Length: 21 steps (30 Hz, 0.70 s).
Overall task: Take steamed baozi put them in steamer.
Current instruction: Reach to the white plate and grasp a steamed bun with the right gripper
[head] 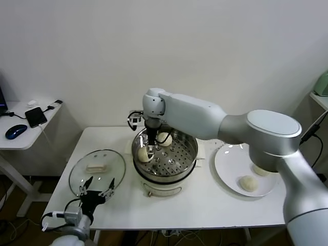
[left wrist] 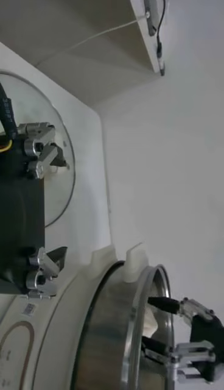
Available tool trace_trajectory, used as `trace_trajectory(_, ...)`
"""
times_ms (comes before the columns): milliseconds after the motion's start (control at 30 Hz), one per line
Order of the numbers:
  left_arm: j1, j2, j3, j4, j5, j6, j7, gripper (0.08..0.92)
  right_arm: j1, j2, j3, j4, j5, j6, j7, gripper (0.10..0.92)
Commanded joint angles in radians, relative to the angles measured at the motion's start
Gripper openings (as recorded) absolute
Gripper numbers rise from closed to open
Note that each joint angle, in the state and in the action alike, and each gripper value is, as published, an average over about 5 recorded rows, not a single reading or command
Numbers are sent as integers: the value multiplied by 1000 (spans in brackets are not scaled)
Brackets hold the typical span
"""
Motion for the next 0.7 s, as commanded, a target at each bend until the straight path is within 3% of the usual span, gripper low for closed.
trace_trajectory(33, 16, -4, -14, -18, -26, 13, 9, 823, 82, -284, 99, 195, -72, 105, -122, 823)
trace_trajectory(267, 38, -7, -26, -32, -32, 25, 16, 823, 68, -598, 167, 362, -155, 218, -261, 823)
trace_trajectory(433, 50, -6, -28, -33, -45, 27, 21, 823, -26, -793, 221, 409, -281, 385, -308, 823)
trace_trajectory(700, 84, 3, -36, -48, -47, 34, 21, 823, -444, -865, 567, 360, -575, 637, -352, 823)
